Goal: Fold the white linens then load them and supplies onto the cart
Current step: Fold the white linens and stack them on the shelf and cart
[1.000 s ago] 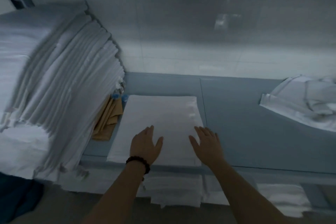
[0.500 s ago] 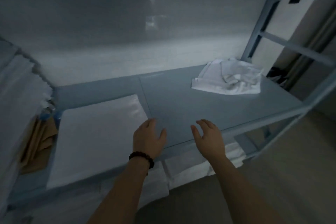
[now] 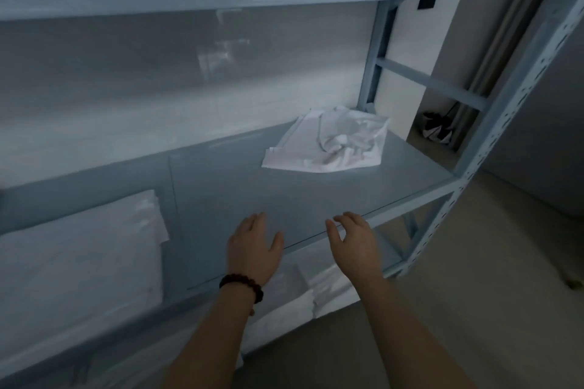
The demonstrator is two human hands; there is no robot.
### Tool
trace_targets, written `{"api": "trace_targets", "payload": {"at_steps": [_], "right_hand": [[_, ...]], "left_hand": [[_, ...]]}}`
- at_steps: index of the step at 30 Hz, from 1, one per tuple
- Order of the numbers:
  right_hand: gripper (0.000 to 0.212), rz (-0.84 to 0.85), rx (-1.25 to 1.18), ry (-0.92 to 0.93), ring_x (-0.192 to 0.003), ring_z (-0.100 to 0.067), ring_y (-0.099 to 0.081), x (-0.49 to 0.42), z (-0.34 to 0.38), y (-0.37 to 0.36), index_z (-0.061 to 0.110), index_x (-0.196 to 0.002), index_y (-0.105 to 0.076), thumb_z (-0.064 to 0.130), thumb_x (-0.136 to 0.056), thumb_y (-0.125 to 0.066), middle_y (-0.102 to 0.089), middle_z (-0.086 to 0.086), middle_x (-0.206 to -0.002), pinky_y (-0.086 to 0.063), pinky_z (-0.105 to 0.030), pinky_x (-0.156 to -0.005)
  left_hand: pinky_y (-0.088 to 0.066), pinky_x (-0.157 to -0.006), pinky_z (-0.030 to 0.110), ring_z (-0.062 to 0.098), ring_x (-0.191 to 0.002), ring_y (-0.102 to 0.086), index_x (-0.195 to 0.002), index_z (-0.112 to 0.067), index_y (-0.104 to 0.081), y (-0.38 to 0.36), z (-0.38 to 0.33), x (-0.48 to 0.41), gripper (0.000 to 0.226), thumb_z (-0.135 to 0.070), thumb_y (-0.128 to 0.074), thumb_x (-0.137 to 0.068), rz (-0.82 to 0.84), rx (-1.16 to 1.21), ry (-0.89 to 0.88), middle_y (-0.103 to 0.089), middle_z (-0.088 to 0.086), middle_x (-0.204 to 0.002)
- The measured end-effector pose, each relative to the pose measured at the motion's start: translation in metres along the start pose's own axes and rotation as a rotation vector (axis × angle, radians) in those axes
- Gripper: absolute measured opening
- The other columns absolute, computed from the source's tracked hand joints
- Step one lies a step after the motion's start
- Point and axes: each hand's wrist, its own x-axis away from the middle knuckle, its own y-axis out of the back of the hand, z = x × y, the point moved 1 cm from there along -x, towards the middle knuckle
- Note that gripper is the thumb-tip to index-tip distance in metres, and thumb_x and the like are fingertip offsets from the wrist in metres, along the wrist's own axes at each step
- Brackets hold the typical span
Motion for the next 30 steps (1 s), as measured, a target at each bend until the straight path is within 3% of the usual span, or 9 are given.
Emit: {"api": "trace_targets", "payload": {"at_steps": [10, 15, 30], "right_hand": [[0.039, 0.058, -0.021, 0.057, -0.134, -0.023, -0.038, -0.069, -0.088, 0.061, 0.01, -0.125, -0.061, 0.035, -0.096, -0.055, -0.051, -0.01, -0.14, -0.03, -0.043, -0.113], [0.042, 0.099, 0.01, 0.073, -0.139, -0.022, -0.034, -0.09, -0.111, 0.059, 0.013, -0.129, -0.059, 0.038, -0.096, -0.053, -0.048, -0.008, -0.143, -0.027, -0.043, -0.114], [0.043, 0.135, 0.119, 0.138, -0.139, -0.025, -0.034, -0.196, -0.127, 0.03, 0.012, -0.131, -0.058, 0.035, -0.095, -0.056, -0.047, -0.011, -0.144, -0.025, -0.043, -0.115]], "left_hand": [[-0.023, -0.115, 0.042, 0.022, -0.143, -0.026, -0.149, -0.012, -0.029, -0.075, -0.092, -0.032, 0.061, -0.04, -0.046, -0.098, 0.006, -0.053, 0.024, -0.03, 0.008, -0.155], [-0.025, -0.114, 0.043, 0.023, -0.142, -0.029, -0.147, -0.012, -0.033, -0.097, -0.101, -0.047, 0.06, -0.041, -0.048, -0.096, 0.001, -0.066, 0.035, -0.034, 0.009, -0.153], [-0.014, -0.118, 0.041, 0.019, -0.146, -0.014, -0.15, -0.016, -0.025, -0.144, -0.11, -0.152, 0.064, -0.046, -0.042, -0.097, 0.033, -0.06, 0.068, -0.022, 0.004, -0.158]]}}
